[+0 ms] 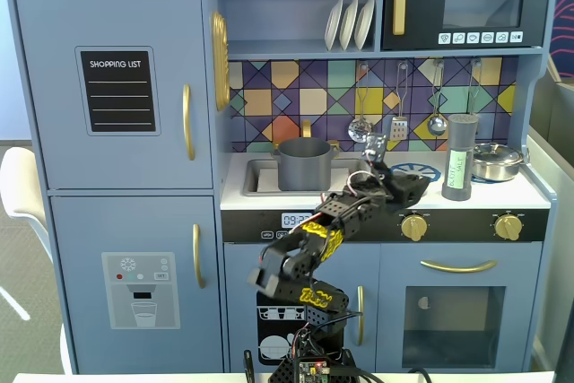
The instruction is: Put salt in the gray recipient
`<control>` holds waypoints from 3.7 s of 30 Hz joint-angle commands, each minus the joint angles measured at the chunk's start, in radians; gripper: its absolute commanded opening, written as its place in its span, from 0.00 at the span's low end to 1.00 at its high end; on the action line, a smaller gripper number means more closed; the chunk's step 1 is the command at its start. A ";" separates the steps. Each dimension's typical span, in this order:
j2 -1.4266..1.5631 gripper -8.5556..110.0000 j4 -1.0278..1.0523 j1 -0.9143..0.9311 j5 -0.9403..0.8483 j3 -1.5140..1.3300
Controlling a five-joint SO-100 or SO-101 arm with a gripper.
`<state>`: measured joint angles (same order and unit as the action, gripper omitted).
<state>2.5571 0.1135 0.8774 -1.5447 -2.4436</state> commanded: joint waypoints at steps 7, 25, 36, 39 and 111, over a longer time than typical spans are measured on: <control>-0.227 0.45 -0.153 0.054 0.071 0.232; -0.653 0.49 -0.242 0.077 0.121 0.591; -0.873 0.48 -0.299 0.058 0.107 0.778; -0.917 0.47 -0.305 0.051 0.097 0.819; -0.541 0.07 0.474 -0.916 2.660 1.055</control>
<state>2.0095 0.5630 -0.0874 1.0523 -1.4834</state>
